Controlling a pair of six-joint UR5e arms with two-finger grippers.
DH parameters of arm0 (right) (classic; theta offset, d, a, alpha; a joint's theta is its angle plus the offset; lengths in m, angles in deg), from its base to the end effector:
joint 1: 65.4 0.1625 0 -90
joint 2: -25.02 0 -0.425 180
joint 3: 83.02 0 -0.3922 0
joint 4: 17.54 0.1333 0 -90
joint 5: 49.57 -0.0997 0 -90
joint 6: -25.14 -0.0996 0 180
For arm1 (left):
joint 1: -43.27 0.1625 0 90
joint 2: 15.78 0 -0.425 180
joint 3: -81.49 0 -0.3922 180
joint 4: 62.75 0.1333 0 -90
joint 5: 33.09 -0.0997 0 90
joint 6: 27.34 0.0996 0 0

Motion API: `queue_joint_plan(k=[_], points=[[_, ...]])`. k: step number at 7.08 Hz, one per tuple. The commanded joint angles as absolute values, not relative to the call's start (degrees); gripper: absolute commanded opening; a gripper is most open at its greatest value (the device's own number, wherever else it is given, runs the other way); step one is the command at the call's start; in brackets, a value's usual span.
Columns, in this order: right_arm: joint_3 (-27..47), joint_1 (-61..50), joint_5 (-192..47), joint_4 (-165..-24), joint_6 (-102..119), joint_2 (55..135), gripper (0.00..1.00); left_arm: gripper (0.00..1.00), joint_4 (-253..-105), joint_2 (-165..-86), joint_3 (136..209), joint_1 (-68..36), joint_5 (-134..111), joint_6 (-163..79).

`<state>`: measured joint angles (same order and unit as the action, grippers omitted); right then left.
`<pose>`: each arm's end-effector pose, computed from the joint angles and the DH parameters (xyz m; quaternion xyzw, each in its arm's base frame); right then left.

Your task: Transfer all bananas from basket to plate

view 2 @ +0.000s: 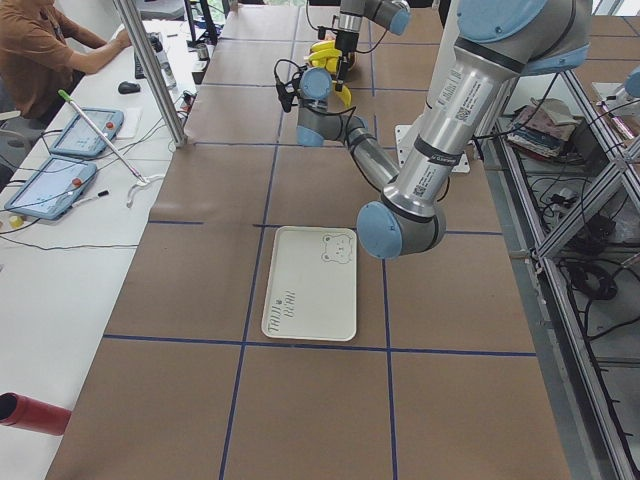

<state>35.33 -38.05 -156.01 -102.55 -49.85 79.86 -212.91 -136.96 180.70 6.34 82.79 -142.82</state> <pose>-0.4359 -0.3438 0.1012 0.0911 -0.5621 0.0079 0.8220 0.4165 -0.4255 0.1575 -0.0676 0.7601 -0.1754 0.6220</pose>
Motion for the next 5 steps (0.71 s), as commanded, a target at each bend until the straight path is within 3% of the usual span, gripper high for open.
queue_joint_plan(k=[1, 5], points=[[35.4, -38.2, -156.0, -102.5, -49.9, 79.8, 0.02, 0.96, -213.0, -137.4, 180.9, 10.4, 78.4, -143.3], [35.7, -38.2, -156.1, -102.5, -50.1, 79.9, 0.02, 0.88, -212.9, -137.3, 180.8, 10.4, 78.4, -142.8]])
